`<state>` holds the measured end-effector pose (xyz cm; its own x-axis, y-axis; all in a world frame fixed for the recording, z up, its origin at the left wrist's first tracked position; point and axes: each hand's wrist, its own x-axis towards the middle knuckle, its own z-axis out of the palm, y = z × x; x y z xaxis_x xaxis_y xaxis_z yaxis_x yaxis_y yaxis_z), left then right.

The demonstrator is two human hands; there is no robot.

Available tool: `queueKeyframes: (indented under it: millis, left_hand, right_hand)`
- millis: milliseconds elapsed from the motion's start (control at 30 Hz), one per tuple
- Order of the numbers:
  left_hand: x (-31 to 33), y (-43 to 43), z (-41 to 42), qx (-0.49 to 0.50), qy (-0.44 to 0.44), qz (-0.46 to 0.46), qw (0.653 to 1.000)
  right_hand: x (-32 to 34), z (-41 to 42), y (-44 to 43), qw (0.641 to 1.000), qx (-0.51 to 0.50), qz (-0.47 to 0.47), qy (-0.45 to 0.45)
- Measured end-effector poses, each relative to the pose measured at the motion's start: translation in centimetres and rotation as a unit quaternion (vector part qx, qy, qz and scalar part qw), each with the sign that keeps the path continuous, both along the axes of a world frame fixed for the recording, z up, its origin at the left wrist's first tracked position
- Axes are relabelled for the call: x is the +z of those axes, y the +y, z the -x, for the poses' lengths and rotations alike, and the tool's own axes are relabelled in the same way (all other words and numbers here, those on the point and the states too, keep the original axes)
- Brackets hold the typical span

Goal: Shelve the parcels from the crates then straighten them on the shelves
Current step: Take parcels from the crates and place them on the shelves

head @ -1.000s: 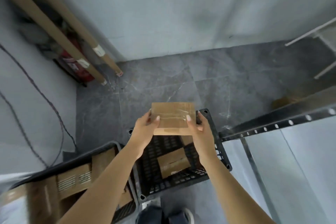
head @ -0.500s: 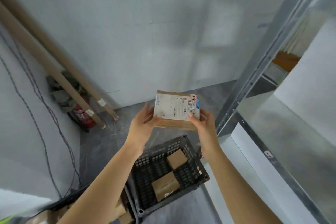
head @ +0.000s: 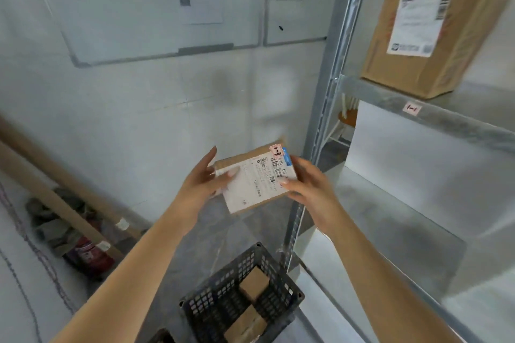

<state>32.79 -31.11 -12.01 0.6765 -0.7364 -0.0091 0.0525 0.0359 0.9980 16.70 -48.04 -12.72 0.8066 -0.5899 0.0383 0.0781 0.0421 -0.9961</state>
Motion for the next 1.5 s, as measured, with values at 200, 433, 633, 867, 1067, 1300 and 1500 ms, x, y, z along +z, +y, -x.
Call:
queueKeyframes:
  millis: [200,433,633,867,1067,1300,1500]
  left_hand:
    - [2.3,0.4,1.6,-0.208,-0.017,-0.073,0.975]
    - [4.9,-1.9,6.0,-0.265,0.04,0.047,0.962]
    - [7.8,-5.2,12.0,-0.333,-0.053,0.066,0.939]
    - [12.8,-8.9,24.9,-0.389,-0.102,0.124,0.907]
    - [16.1,-10.2,40.1,-0.503,-0.1,0.186,0.838]
    - [16.6,-7.3,58.0,-0.563,-0.132,0.208,0.789]
    - [15.9,-3.3,73.5,-0.602,-0.139,0.218,0.755]
  right_hand:
    - [5.0,2.7,-0.5,0.994,0.036,0.098,0.026]
    - [6.1,7.5,1.8,0.994,-0.08,0.071,-0.006]
    - [8.0,15.1,3.7,0.976,-0.202,0.067,-0.034]
    - [12.7,28.7,6.5,0.914,-0.374,0.149,-0.056]
    - [15.0,42.4,10.7,0.822,-0.501,0.27,0.009]
    - [15.1,58.7,17.1,0.752,-0.597,0.275,0.049]
    - [14.7,73.3,22.1,0.703,-0.646,0.28,0.101]
